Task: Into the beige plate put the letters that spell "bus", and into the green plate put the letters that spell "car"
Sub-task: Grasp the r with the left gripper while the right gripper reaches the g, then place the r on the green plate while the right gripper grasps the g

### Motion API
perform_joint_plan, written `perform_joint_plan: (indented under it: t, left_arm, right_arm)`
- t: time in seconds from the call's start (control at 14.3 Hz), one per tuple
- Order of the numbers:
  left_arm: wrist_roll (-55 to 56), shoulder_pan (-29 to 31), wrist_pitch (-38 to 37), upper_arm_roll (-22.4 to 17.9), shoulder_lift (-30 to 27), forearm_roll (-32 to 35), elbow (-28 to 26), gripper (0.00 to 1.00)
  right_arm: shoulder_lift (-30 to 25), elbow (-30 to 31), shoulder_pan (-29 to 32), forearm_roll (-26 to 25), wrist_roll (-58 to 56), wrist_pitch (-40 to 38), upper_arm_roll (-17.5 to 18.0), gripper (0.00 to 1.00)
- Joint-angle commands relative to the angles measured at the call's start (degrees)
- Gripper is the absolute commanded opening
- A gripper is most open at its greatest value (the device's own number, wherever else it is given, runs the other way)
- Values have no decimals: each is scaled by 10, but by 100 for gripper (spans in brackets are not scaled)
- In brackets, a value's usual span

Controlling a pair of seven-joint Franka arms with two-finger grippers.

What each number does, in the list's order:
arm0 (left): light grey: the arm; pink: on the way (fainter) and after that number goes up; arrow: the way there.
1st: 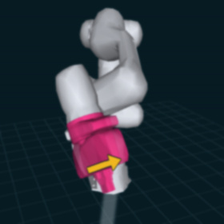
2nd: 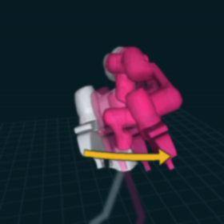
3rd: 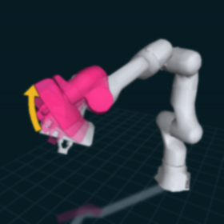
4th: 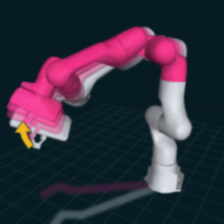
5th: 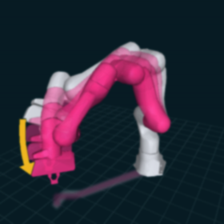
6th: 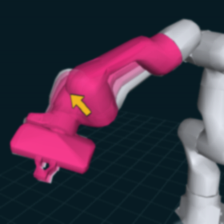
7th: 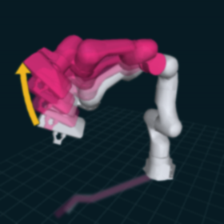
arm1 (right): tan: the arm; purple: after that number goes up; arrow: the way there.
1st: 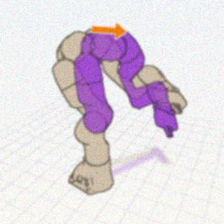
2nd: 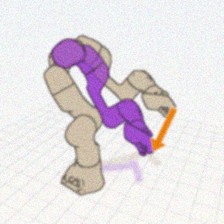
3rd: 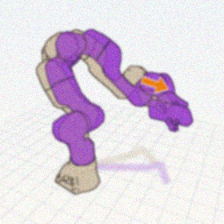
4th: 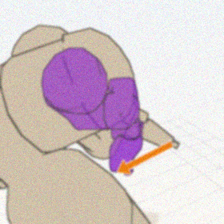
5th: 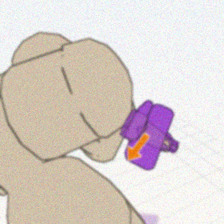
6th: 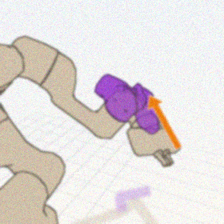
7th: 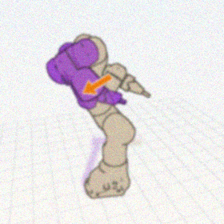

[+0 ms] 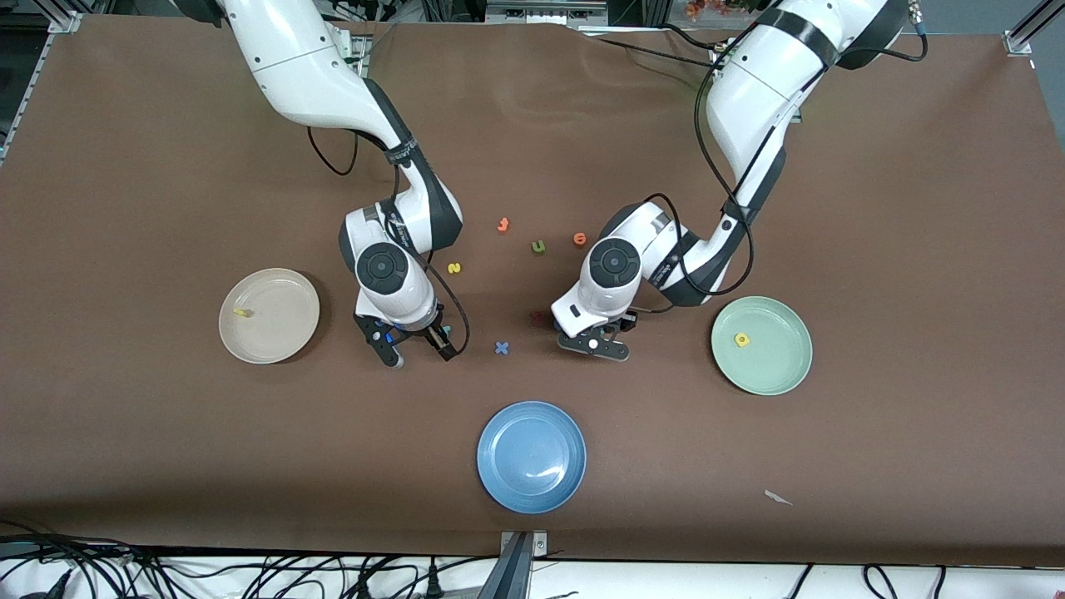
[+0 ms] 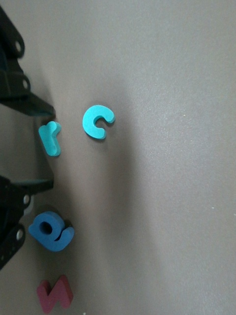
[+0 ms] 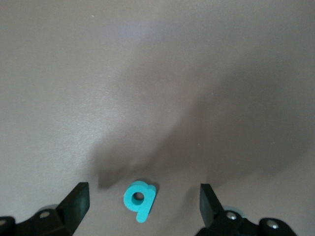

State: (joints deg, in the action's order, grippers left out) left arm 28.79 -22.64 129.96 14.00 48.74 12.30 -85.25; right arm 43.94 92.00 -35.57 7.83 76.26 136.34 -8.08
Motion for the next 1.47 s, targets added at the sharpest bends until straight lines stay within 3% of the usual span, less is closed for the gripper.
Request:
perform_joint_plan:
  t: [0.0,0.28,0.42,0.77,1.4]
  left_arm:
    - [7,-2,1,-6,12,19,18,38]
    - [4,-1,1,-7,11,21,18,15]
    - [7,0,-7,-8,-1,21,19,15]
    - [1,45,-61,-16,-46,22,19,15]
    - [-179,199,-173,-15,-67,21,1,21]
  right_arm:
    - [12,-19,-6,10,8,-2,-3,98]
    - [17,-19,-10,10,8,2,-3,89]
    - [18,-19,-11,10,8,7,-3,87]
    - [19,-19,-11,10,4,9,-2,66]
    - [21,-19,-12,10,-4,12,-1,49]
